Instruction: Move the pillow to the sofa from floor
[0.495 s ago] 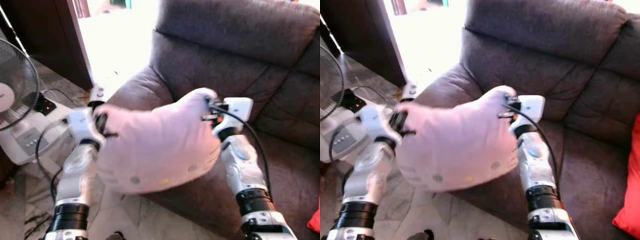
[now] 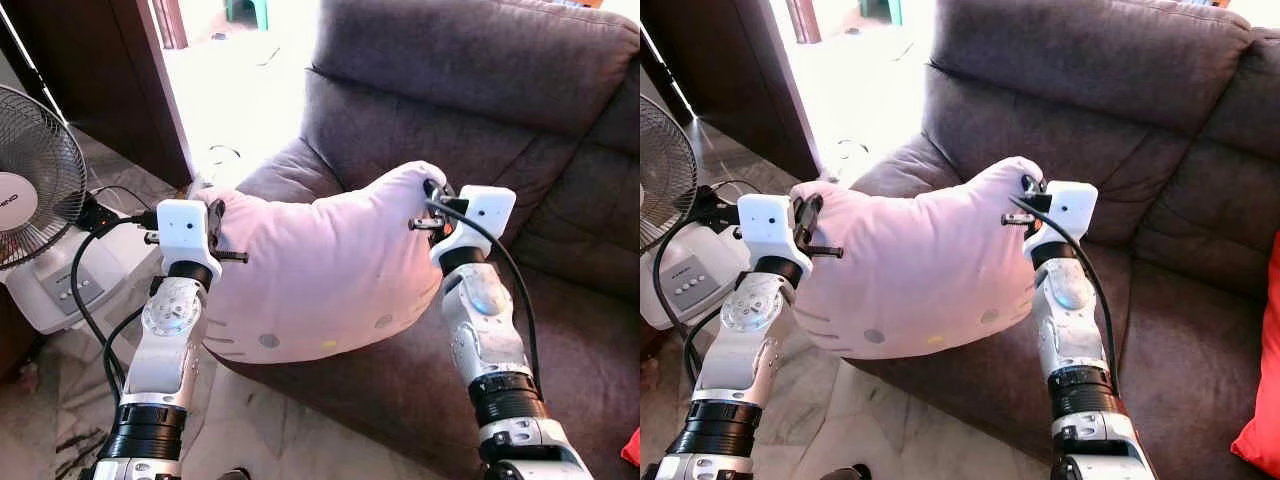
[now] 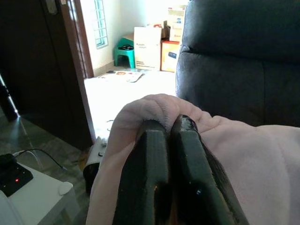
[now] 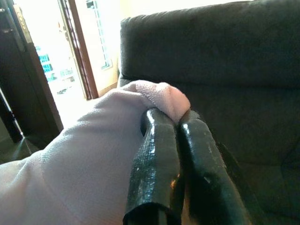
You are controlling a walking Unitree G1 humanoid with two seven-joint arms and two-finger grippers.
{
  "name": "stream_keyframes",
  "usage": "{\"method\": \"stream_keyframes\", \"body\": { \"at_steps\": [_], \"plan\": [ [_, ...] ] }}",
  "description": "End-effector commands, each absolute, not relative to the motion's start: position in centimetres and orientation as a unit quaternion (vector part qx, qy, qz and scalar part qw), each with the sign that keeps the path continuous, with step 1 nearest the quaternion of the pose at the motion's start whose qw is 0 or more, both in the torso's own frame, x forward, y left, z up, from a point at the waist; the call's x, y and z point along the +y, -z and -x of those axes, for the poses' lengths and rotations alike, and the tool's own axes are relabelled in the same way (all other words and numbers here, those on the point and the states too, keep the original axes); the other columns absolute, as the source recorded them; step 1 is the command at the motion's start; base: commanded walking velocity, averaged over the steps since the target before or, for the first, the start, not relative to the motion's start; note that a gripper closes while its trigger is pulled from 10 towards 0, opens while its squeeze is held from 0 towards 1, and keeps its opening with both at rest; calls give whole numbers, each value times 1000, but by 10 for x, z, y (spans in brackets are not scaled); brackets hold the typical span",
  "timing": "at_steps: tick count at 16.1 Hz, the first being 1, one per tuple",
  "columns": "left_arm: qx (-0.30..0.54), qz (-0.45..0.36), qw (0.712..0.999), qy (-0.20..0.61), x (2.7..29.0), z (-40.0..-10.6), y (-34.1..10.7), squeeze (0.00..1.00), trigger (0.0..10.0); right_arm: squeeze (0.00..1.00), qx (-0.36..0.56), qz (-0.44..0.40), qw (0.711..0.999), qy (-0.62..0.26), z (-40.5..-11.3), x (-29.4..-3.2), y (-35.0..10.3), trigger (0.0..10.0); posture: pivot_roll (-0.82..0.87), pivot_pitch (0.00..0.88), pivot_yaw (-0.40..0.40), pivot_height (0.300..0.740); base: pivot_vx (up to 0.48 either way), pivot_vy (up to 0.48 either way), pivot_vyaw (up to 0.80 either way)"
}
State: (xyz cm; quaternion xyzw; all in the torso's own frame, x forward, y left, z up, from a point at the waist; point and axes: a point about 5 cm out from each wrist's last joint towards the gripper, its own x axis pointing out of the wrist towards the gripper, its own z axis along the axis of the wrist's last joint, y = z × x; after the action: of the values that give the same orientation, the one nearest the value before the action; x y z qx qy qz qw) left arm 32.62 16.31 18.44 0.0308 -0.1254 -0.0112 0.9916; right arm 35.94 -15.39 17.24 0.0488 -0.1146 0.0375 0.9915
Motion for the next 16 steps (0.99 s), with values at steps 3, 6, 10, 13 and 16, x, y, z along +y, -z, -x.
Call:
{"method": "stream_keyframes", "body": {
  "at_steps": [3,6,10,13,16],
  "plan": [
    [-181,-34,983,25,152,-327,-210,0,10000,0,-161,-43,985,-52,-364,-148,-198,10000,117,95,-58,740,81,0,-506],
    [-171,-38,984,31,150,-326,-206,0,10000,0,-150,-62,985,-65,-366,-140,-196,10000,119,101,-64,740,246,0,-233],
    [-171,-38,984,33,150,-327,-207,0,10000,0,-156,-49,983,-77,-364,-136,-196,10000,119,100,-65,740,247,0,-172],
    [-169,-39,984,37,149,-327,-206,0,10000,0,-150,-59,983,-83,-365,-135,-195,10000,120,101,-67,740,250,0,-225],
    [-168,-38,984,40,148,-327,-206,0,10000,0,-151,-52,983,-91,-363,-132,-193,10000,123,98,-68,740,249,0,0]
  ]
}}
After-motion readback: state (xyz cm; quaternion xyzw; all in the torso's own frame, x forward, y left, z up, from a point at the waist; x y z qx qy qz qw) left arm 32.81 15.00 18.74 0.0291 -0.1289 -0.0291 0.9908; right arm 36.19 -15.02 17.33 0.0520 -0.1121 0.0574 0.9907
